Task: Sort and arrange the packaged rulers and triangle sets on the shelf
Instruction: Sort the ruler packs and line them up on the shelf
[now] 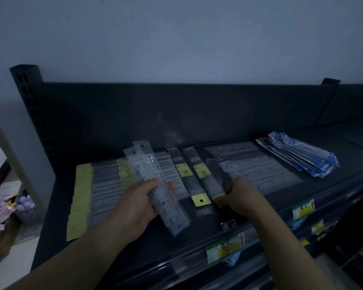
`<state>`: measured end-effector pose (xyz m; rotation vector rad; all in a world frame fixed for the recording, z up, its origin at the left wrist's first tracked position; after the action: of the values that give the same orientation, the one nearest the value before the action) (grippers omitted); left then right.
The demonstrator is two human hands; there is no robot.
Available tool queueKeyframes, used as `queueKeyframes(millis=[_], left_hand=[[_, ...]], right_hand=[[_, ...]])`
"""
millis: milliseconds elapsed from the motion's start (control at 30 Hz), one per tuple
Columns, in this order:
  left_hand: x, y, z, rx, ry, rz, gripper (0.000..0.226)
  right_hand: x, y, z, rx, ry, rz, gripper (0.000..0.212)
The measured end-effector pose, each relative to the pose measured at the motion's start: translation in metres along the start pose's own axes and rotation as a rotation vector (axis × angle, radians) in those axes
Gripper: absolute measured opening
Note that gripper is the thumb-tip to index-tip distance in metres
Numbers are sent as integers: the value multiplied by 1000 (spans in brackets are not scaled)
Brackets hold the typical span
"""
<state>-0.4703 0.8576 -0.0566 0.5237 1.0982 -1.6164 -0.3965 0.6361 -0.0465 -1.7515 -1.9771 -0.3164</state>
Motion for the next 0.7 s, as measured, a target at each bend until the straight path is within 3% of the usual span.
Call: queueKeyframes(millis=[267,433,533,700], left_hand=[[1,1,2,23,5,-11,21],[2,1,3,40,-4,-13,19],[2,1,3,41,-2,-15,20],[3,1,3,38,-6,-17,18]], right_hand=[[3,-3,-3,36,112,22,28],[1,-3,-5,-92,197,-35,14],[-3,-2,-4,-145,392,-24,22],[-4,-4,5,-65,747,47,36]])
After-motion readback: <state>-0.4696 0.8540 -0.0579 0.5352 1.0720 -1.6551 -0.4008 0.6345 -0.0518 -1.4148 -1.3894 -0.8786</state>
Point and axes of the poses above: each hand's wrist, its own y-axis towards the middle knuckle, its own z-axis out of the palm, x = y × z, the point moved 7 cm from there along y, towards the middle knuckle, and after that the axes turned 9 degrees about -z, right-handed, at the moved point
